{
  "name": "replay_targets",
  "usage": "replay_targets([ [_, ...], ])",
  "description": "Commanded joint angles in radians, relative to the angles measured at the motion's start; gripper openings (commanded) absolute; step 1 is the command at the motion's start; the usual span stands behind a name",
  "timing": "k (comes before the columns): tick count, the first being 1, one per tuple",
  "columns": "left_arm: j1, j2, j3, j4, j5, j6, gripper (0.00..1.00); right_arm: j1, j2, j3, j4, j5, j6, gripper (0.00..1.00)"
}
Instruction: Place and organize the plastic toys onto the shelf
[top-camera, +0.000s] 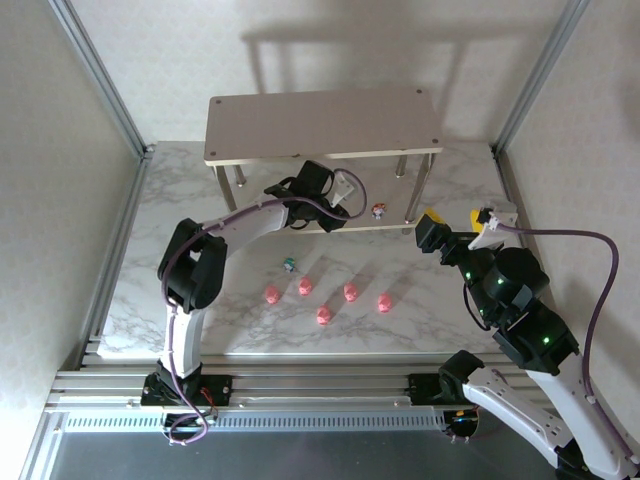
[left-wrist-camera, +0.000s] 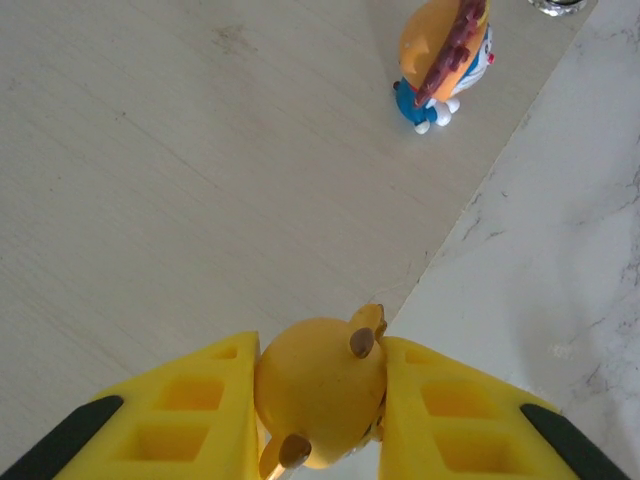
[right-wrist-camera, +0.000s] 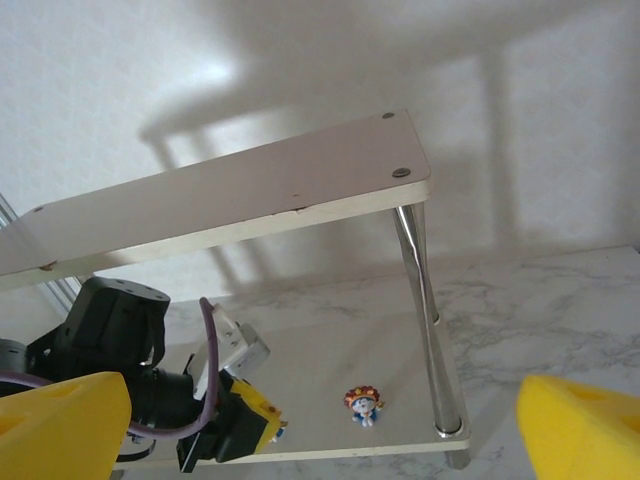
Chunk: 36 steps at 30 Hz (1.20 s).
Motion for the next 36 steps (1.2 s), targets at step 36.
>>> replay_targets([
  [36,0.040,0.069,0.049,0.031,0.008,0.024,0.25,-0.006,0.027,-0.001,0.056,0.023,-0.018,0.99],
])
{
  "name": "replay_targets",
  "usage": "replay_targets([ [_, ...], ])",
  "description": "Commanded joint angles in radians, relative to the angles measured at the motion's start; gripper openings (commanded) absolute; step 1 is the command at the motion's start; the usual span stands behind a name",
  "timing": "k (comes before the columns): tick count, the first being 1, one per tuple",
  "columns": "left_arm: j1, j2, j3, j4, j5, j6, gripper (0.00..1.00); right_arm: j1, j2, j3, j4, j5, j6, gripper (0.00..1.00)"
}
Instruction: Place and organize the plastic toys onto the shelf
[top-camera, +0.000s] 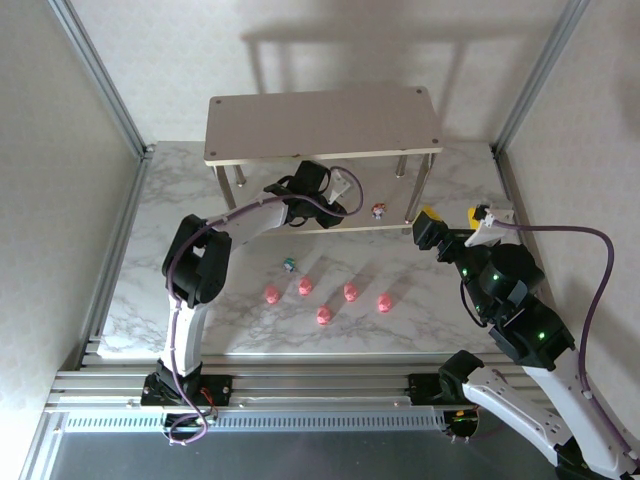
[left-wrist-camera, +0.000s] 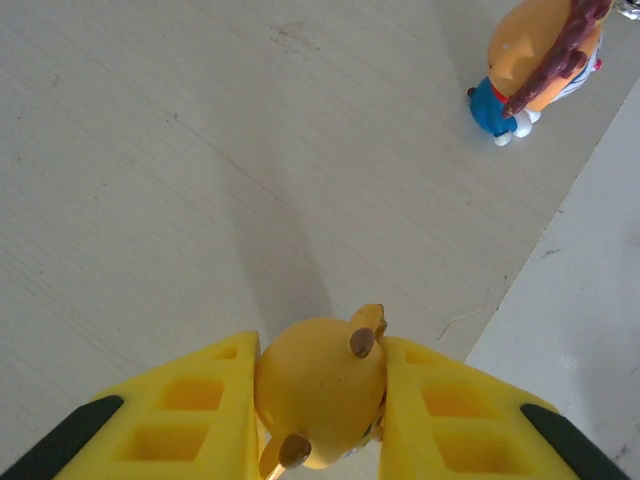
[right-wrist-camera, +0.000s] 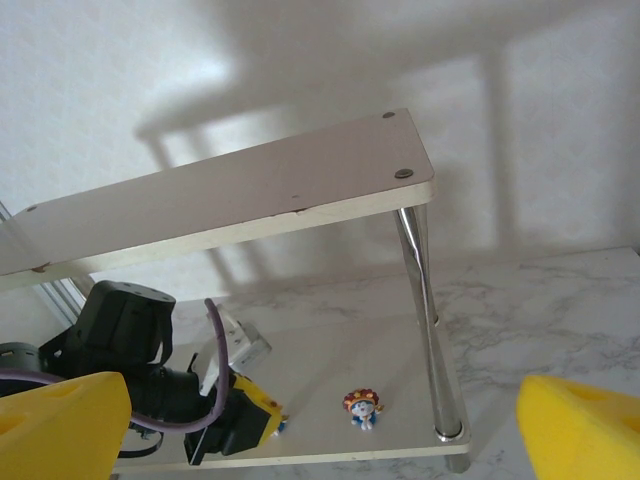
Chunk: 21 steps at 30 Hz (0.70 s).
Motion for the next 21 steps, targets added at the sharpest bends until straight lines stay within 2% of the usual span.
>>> replay_targets([
  [1,0.009,0.023,0.032,-0.011,0.004,0.020,0.25,-0.006,0.002,0.000,0.037,0.021,-0.013,0.99],
  [11,0.007,0.023,0.036,-0.020,0.005,0.027,0.38,-0.006,-0.004,-0.003,0.039,0.020,-0.013,0.99],
  [21,0.007,0.023,0.039,-0.018,0.005,0.024,0.40,-0.006,-0.010,-0.006,0.039,0.024,-0.011,0.99],
])
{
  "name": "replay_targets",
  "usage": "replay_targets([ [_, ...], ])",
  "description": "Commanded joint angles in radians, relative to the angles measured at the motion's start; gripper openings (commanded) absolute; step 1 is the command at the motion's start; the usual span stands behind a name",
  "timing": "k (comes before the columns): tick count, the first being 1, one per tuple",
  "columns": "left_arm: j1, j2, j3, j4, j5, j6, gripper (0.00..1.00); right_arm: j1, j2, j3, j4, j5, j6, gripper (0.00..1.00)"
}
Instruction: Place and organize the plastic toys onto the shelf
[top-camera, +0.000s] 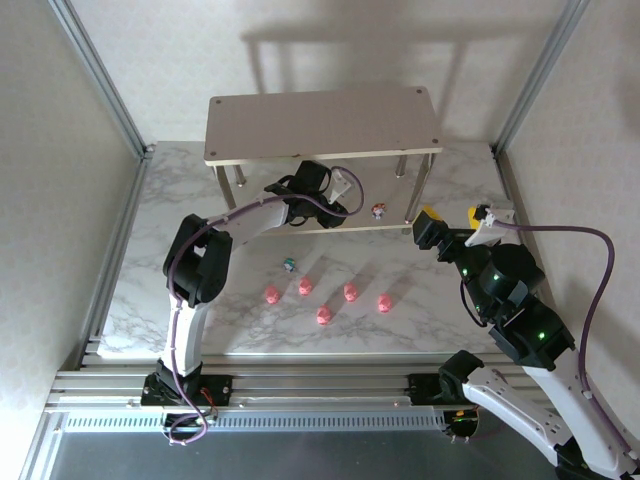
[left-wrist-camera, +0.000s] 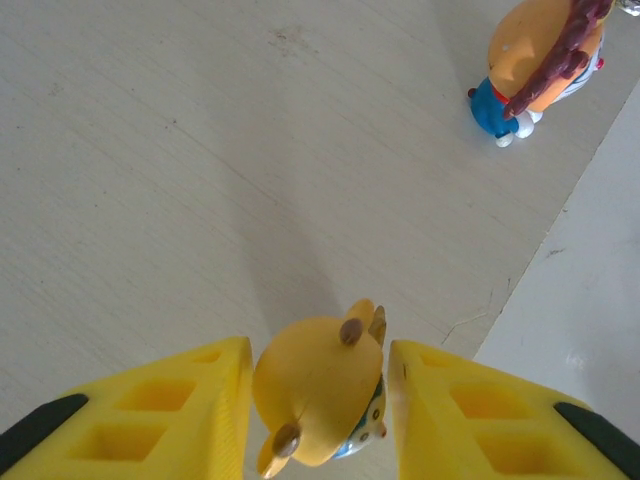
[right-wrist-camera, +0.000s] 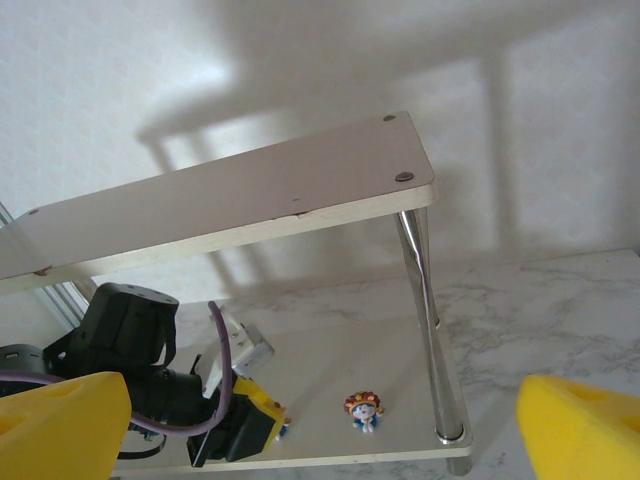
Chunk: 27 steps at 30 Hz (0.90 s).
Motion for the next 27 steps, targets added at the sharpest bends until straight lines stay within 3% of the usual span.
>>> replay_targets([
  [1,0.007,0.016,0.029,-0.018,0.005,0.009,0.41,-0.006,-0.009,-0.007,0.033,0.023,-0.011,0.99],
  [5,0.007,0.013,0.030,-0.020,0.007,0.011,0.42,-0.006,-0.010,-0.009,0.033,0.025,-0.012,0.99],
  [8,0.007,0.007,0.022,-0.019,0.019,0.015,0.52,-0.006,-0.014,-0.012,0.034,0.029,-0.011,0.99],
  [14,0.011,-0.025,-0.018,0.031,0.024,0.003,0.54,-0.006,-0.026,-0.017,0.033,0.036,-0.009,0.99],
  [16,0.013,-0.032,-0.026,0.037,0.022,0.001,0.59,-0.006,-0.027,-0.017,0.031,0.037,-0.008,0.99],
  [27,0.019,-0.112,-0.117,0.104,-0.016,-0.015,0.61,-0.005,-0.033,-0.024,0.032,0.036,-0.004,0.99],
])
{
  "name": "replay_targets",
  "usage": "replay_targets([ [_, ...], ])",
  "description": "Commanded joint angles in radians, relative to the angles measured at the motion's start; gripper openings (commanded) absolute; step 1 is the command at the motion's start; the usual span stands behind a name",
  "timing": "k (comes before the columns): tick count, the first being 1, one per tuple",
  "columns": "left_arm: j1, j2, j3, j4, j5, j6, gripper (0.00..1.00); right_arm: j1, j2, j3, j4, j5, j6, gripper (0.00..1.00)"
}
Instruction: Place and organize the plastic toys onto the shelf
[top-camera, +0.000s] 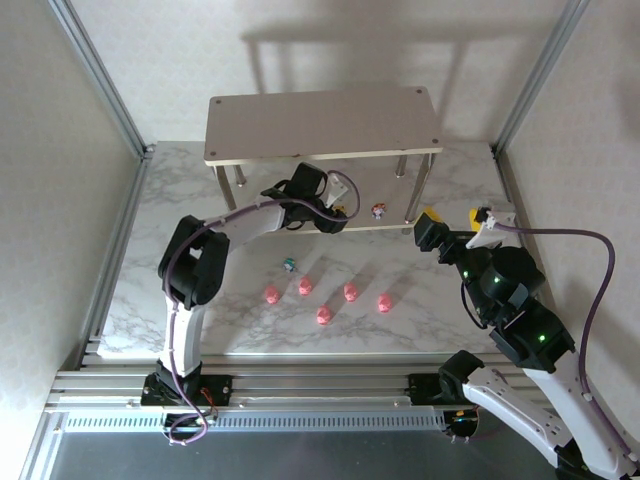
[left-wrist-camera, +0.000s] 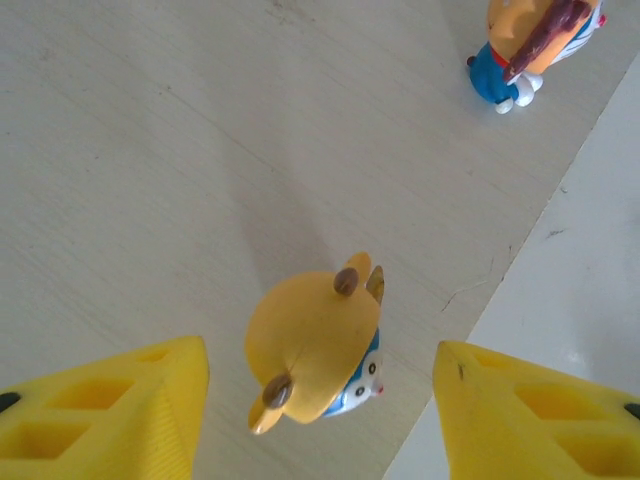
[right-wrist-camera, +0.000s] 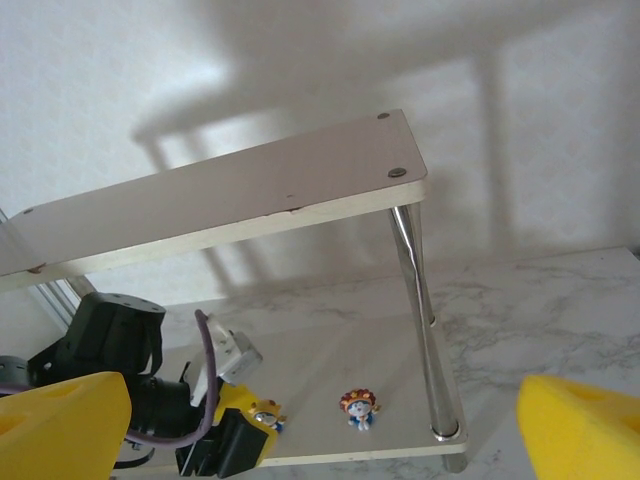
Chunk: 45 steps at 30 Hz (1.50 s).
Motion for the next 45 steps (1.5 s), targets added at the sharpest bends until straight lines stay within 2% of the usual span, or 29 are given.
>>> replay_targets([
  [1,0.012,-0.075,-0.033,0.044,-0.025,-0.016,0.61,-0.006,-0.017,-0.007,0.032,0.028,-0.004,0.99],
  [14,0.020,-0.214,-0.178,0.075,-0.026,-0.041,0.60,-0.006,-0.027,-0.004,0.025,0.021,0.002,0.99],
  [22,0.018,-0.450,-0.445,0.152,-0.021,-0.121,0.61,-0.006,-0.043,-0.001,0.007,0.008,0.008,0.99],
  [27,0.014,-0.520,-0.566,0.150,0.009,-0.156,0.60,-0.006,-0.055,0.002,-0.003,-0.016,0.025,0.99],
  [33,0.013,-0.594,-0.692,0.165,-0.034,-0.197,0.60,-0.006,-0.068,0.021,-0.029,-0.036,0.035,0.99],
  [41,0.013,-0.612,-0.730,0.149,-0.106,-0.212,0.60,-0.006,-0.075,0.033,-0.032,-0.058,0.048,0.99],
  [45,0.016,-0.615,-0.727,0.135,-0.194,-0.252,0.53,-0.006,-0.078,0.033,-0.038,-0.068,0.056,0.99],
])
